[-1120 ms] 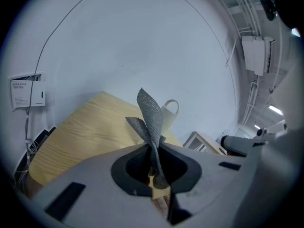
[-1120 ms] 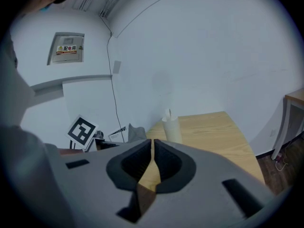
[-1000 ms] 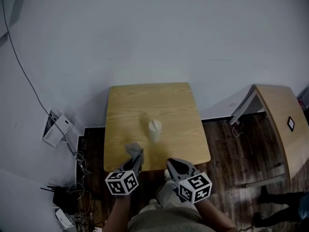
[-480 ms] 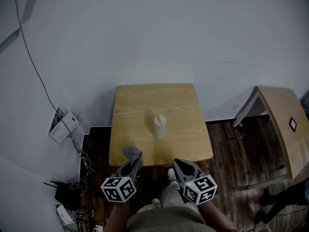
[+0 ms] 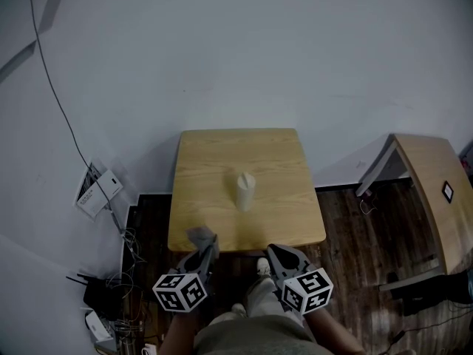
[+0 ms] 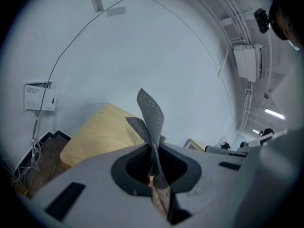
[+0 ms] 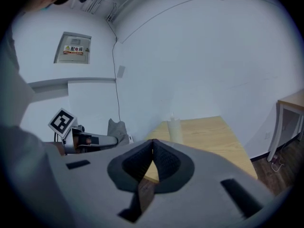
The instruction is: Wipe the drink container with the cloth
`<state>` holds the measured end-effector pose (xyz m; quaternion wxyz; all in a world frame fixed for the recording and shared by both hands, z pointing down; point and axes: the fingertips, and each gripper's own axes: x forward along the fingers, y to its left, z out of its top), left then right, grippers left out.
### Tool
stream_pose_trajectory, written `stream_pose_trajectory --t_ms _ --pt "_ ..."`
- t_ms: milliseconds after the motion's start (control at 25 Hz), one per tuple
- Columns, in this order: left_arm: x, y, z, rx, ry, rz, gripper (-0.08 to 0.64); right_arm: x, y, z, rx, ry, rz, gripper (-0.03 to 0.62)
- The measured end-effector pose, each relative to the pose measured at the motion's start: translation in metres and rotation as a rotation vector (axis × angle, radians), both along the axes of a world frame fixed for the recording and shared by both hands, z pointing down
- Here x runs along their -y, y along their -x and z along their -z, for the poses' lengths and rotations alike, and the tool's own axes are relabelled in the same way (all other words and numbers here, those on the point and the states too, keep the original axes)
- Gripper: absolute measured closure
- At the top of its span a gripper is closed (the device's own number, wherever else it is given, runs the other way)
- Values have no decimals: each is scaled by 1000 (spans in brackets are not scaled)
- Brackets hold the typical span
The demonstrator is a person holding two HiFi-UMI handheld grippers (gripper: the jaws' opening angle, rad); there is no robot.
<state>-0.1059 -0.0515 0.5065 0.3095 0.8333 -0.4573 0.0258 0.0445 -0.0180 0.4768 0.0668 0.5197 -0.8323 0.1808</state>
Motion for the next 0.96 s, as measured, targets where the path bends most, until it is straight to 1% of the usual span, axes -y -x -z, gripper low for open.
stream_pose_trajectory --t_ms 520,960 --pt "-1 1 -4 5 4 -2 540 -4 6 -2 -21 3 19 591" --pt "-1 2 -10 -2 13 0 540 -6 9 0 -14 -11 13 592"
